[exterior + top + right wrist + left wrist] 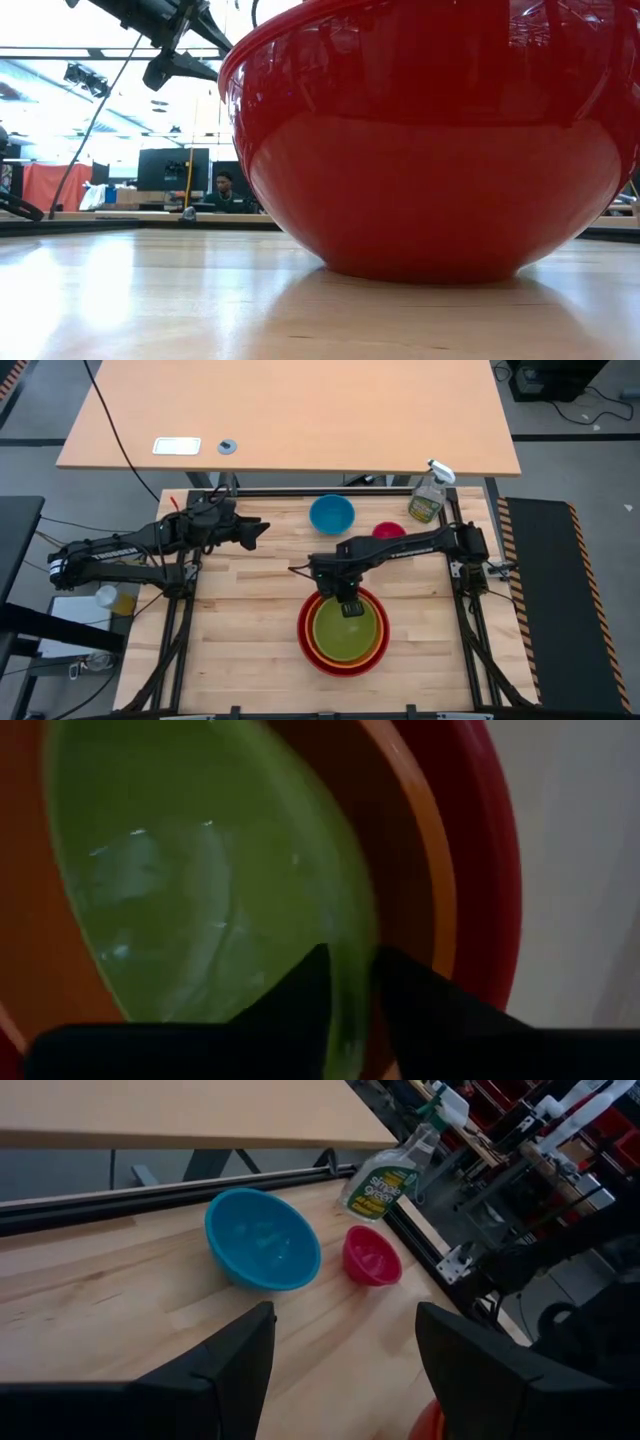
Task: Nest bowls inside each other
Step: Stack the green bowl on the orange bowl, then stack the blue bowl on the green bowl
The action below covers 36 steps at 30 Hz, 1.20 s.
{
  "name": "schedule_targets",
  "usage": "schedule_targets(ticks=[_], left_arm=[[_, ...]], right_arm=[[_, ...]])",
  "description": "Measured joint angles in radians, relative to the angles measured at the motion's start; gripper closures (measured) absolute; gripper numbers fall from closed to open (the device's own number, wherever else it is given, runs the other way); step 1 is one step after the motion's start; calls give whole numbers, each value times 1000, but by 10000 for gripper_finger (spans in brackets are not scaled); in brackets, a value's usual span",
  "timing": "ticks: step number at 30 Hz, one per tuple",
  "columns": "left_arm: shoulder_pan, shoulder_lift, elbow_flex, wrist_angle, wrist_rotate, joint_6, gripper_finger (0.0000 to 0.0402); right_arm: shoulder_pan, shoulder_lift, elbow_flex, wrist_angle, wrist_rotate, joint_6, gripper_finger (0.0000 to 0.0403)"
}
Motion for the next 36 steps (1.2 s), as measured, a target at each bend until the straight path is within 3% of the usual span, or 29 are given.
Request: schedule_targets(ticks=[8,14,24,31,36], left_arm=[[0,0,0,-6,5,12,156],[0,0,0,-2,98,11,156],[0,28,0,6,104,-48,157],[14,210,0,50,183,-95,157],[32,313,0,92,205,-118,157]], right_arm=[[-2,-31,0,-25,5,39,191],[-19,-82,0,-69,7,83,143],[-132,-209,0,-84,76,117,138],[-287,-233,-1,-63,119,117,141],[-354,-273,-2,-30,215,117,157]])
